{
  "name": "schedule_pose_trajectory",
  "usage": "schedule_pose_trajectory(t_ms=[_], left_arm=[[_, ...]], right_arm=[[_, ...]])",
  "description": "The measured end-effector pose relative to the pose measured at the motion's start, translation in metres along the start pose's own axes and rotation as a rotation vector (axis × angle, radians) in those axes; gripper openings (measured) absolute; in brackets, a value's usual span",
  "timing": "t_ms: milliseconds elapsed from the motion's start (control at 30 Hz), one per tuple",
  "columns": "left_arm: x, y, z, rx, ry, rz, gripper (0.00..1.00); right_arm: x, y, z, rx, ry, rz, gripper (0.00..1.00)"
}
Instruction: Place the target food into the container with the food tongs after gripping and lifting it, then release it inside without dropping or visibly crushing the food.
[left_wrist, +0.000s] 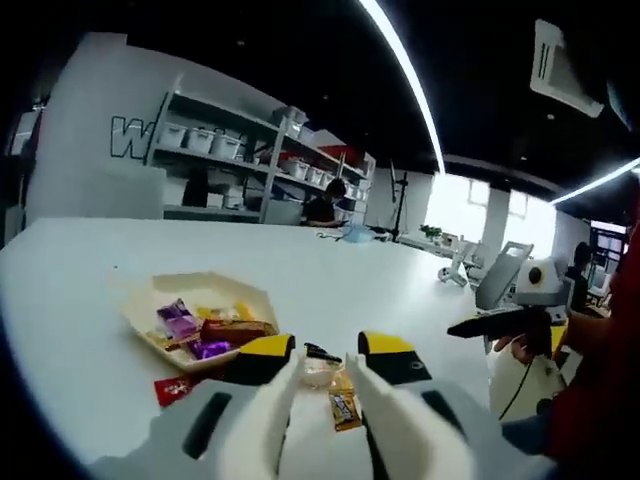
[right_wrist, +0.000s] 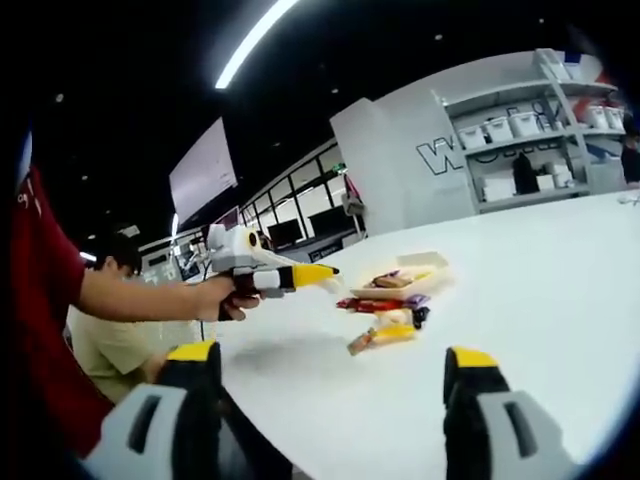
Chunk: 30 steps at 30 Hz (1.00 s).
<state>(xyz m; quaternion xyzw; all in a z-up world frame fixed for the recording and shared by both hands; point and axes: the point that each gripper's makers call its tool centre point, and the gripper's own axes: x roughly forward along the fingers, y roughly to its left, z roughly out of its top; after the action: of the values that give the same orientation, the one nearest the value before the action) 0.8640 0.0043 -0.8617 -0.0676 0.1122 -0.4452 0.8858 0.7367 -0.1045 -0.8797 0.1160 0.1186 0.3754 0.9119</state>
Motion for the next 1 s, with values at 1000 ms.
schedule_pose_trajectory(t_ms=[1000], left_arm=[[-0.013, 0.004, 0.04, 0.026, -0.083, 0.046, 0.25]], right_arm=[[-0.01, 0.006, 0.007, 0.005, -0.033, -0.011, 0.91]])
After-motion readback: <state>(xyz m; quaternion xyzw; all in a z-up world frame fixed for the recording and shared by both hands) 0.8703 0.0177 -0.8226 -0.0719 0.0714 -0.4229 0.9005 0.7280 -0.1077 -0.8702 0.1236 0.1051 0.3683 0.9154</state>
